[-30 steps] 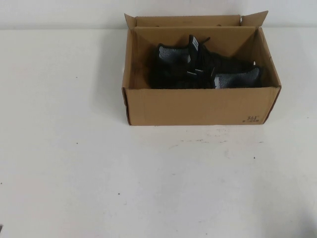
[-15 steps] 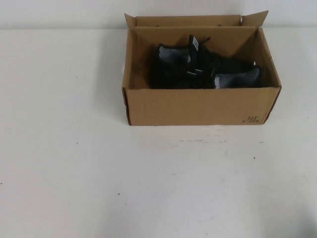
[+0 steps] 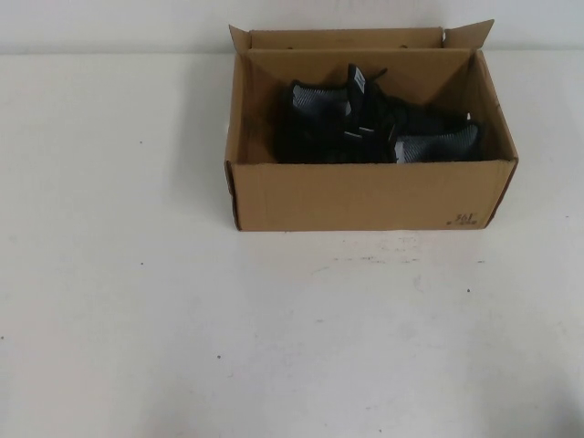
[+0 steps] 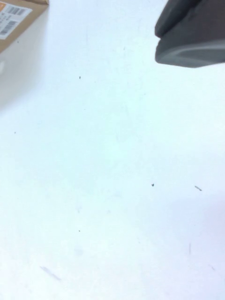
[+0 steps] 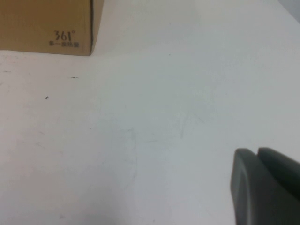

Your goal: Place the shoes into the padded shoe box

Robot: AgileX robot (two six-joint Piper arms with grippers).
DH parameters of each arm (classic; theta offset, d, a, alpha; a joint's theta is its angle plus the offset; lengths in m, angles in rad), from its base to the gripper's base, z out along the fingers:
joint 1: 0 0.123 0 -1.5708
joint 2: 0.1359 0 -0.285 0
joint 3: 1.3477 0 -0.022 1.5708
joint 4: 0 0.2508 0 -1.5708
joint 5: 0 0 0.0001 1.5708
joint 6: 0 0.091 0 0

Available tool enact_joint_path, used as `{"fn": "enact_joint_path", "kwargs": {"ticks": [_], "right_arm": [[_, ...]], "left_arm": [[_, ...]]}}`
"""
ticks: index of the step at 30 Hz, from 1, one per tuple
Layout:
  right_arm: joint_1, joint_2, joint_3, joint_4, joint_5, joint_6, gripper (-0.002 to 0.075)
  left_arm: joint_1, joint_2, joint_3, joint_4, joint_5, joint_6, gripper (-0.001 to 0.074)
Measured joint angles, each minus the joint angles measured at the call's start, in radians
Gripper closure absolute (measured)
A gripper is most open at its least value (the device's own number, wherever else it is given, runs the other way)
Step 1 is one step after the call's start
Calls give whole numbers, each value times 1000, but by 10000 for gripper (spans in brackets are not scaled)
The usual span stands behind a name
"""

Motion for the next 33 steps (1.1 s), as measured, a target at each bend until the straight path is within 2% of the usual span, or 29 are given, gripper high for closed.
{"fn": "enact_joint_path", "kwargs": {"ticks": [33], "right_arm": [[0,0,0,0,0,0,734]], "left_arm": [[2,-2,0,10,1,0,738]]}}
